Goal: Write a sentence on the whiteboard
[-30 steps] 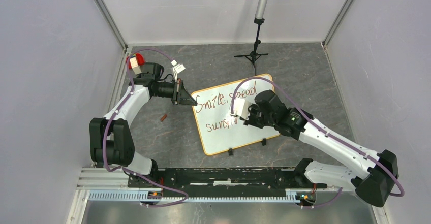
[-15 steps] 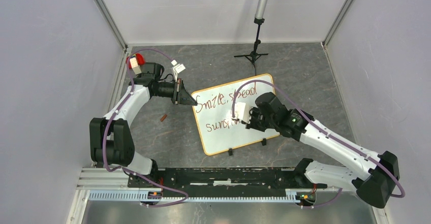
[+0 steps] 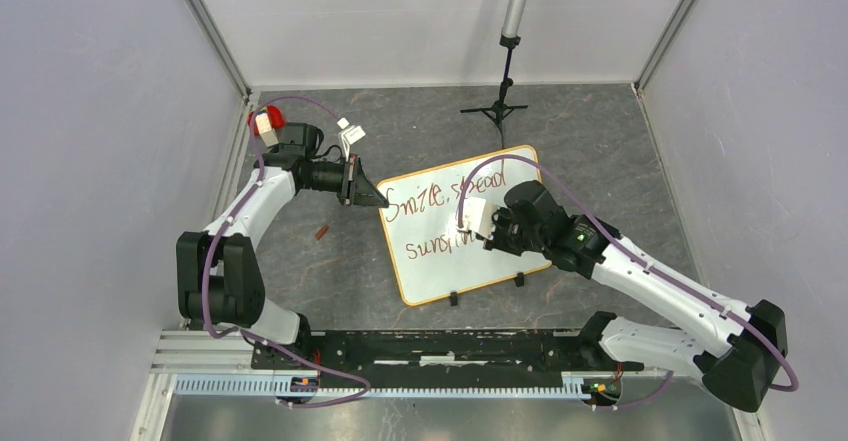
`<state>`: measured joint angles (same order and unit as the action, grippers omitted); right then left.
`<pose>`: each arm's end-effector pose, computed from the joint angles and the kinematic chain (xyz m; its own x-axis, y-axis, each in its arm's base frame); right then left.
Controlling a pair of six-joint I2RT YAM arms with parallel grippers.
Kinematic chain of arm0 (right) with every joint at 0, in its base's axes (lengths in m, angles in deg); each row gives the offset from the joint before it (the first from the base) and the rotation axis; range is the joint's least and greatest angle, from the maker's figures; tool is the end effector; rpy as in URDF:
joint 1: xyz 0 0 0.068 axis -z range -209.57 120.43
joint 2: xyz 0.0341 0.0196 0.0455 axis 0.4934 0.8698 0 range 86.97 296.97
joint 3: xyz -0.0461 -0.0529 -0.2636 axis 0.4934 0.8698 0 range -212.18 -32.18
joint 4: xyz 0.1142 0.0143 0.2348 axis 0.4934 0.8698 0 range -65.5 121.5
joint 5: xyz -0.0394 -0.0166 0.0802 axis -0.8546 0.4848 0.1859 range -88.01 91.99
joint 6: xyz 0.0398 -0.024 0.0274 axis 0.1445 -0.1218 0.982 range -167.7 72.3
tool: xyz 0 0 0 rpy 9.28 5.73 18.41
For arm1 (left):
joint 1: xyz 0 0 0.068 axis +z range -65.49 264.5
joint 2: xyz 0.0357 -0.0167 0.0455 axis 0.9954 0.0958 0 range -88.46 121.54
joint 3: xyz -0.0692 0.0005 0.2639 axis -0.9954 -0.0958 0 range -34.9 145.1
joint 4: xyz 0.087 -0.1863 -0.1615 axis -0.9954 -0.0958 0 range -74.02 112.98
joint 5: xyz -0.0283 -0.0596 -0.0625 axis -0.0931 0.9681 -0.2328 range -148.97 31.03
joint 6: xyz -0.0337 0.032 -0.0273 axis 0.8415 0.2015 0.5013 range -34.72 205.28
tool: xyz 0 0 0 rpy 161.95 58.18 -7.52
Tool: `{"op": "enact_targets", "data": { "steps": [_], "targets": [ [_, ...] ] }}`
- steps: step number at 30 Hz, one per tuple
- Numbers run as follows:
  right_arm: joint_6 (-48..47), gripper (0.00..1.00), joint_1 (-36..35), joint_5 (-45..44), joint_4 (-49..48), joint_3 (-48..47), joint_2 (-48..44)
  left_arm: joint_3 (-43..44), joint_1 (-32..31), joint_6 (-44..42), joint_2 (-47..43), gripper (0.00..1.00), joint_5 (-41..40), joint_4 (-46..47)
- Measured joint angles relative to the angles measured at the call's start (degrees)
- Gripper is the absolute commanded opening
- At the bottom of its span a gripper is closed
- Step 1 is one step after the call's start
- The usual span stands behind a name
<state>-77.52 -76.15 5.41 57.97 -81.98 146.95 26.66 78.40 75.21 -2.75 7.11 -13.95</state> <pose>0.1489 0.1605 0.2822 -0.0361 -0.7605 -0.6483 -0.8908 0.3186 -0.3241 0.2861 -0.0633 0.2538 -0.7725 0.1539 -0.6160 0.6274 0.3343 -0.7033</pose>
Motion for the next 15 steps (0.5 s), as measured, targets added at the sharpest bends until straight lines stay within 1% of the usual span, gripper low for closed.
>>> {"op": "enact_targets", "data": {
  "steps": [15],
  "targets": [
    [-0.50, 0.00, 0.85, -3.08, 0.52, -0.07, -0.66, 0.00, -0.02, 0.02, 0.00, 0.02, -0.02, 0.20]
  ]
}}
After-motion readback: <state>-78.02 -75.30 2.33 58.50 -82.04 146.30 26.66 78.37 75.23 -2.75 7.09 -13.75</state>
